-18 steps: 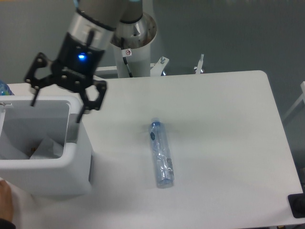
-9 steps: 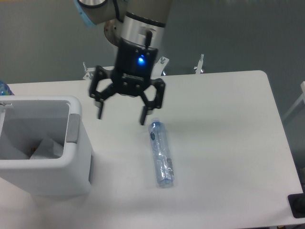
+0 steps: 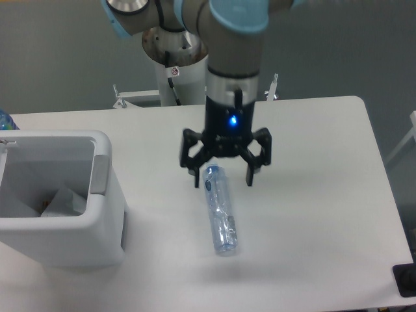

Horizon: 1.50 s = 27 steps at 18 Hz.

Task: Place the trash in the trash can
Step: 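Move the open gripper over the clear water bottle, then lower the gripper around the bottle and close on it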

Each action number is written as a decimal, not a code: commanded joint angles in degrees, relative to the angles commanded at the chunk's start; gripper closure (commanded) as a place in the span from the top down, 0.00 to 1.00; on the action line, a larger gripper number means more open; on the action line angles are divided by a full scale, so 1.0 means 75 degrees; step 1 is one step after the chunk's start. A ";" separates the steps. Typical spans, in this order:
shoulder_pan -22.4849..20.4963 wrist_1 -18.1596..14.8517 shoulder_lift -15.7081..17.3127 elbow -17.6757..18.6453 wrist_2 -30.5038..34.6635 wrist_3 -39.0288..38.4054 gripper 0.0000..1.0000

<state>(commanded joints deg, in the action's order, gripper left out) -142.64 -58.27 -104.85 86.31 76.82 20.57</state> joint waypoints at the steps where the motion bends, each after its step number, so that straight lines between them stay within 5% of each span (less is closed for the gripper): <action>1: -0.0036 -0.0012 -0.0071 0.0046 -0.0012 0.0012 1.00; 9: -0.0013 0.0082 -0.1101 0.0141 0.0012 -0.0070 1.00; 19: 0.0046 0.1111 -0.1969 0.0433 0.0422 -0.0082 1.00; 27: 0.0255 0.1301 -0.2192 0.0797 0.0702 -0.0035 1.00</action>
<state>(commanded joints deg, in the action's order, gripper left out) -140.72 -48.52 -121.29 92.29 82.08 20.30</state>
